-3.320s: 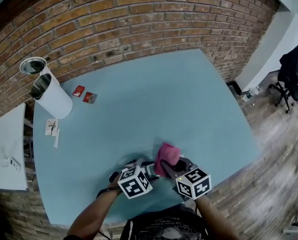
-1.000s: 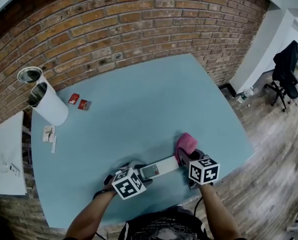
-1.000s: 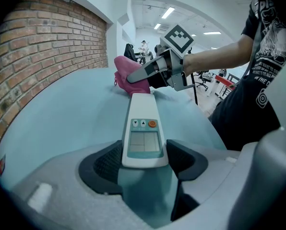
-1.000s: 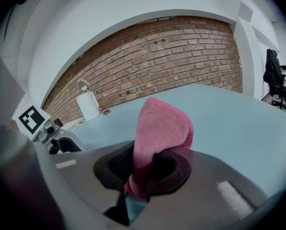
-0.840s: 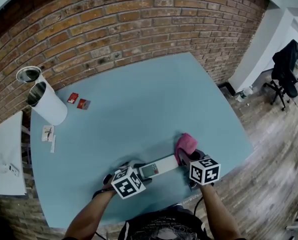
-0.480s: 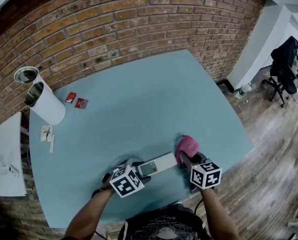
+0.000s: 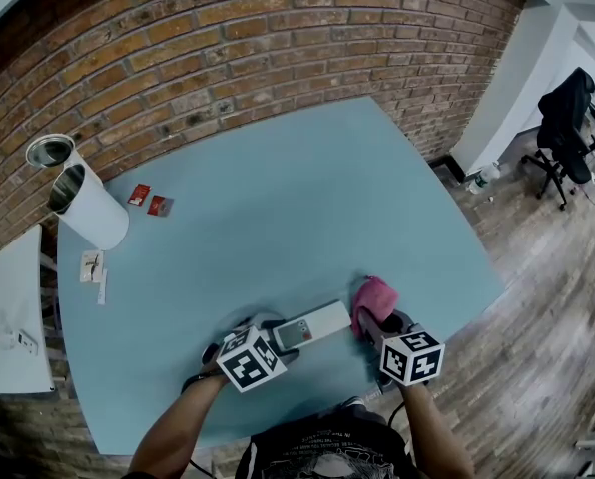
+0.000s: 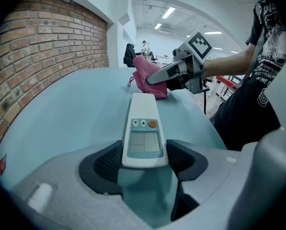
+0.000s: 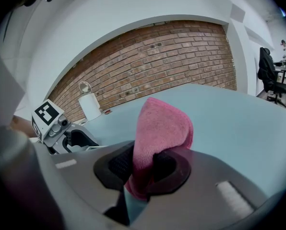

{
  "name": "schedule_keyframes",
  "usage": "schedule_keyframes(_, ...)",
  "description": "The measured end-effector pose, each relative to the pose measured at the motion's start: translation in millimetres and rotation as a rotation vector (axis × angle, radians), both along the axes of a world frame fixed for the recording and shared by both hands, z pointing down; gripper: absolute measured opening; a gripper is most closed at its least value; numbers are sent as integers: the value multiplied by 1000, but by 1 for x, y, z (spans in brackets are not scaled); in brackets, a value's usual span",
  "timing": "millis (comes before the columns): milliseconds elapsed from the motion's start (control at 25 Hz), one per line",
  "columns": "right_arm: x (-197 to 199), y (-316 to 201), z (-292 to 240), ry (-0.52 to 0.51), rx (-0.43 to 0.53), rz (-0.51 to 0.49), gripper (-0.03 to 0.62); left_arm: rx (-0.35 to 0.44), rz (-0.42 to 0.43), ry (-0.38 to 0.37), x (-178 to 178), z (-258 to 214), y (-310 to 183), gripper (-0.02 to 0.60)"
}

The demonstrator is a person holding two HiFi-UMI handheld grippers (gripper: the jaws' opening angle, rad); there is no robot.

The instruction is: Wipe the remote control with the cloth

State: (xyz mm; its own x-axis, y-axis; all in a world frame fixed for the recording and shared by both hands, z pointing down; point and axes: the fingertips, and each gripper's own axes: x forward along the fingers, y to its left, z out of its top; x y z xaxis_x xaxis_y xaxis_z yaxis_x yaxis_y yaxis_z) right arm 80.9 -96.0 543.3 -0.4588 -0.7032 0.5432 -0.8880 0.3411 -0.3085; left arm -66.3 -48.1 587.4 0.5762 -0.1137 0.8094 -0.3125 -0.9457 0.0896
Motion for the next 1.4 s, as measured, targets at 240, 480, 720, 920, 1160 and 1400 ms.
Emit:
schedule_keyframes(240, -3, 10, -1, -11, -1, 5, 67, 1, -1, 2, 0, 0, 0, 284)
schedule_keyframes(480, -15, 21, -2, -44, -10, -21, 67, 1, 2, 6, 0, 0, 0, 284)
schedule_keyframes(720, -24, 31, -4, -110, -19, -13, 67, 3, 1, 11, 2, -1, 0, 284)
schedule_keyframes(920, -41, 44, -4, -146, -13, -34, 67, 2, -1, 14, 2, -1, 1, 284)
schedule_keyframes(1160, -66, 54, -3, -176, -17, -86, 67, 2, -2, 16, 2, -1, 1, 284)
schedule_keyframes(1400, -82, 59, -3, -178, -27, -130, 67, 3, -5, 13, 3, -1, 0, 284)
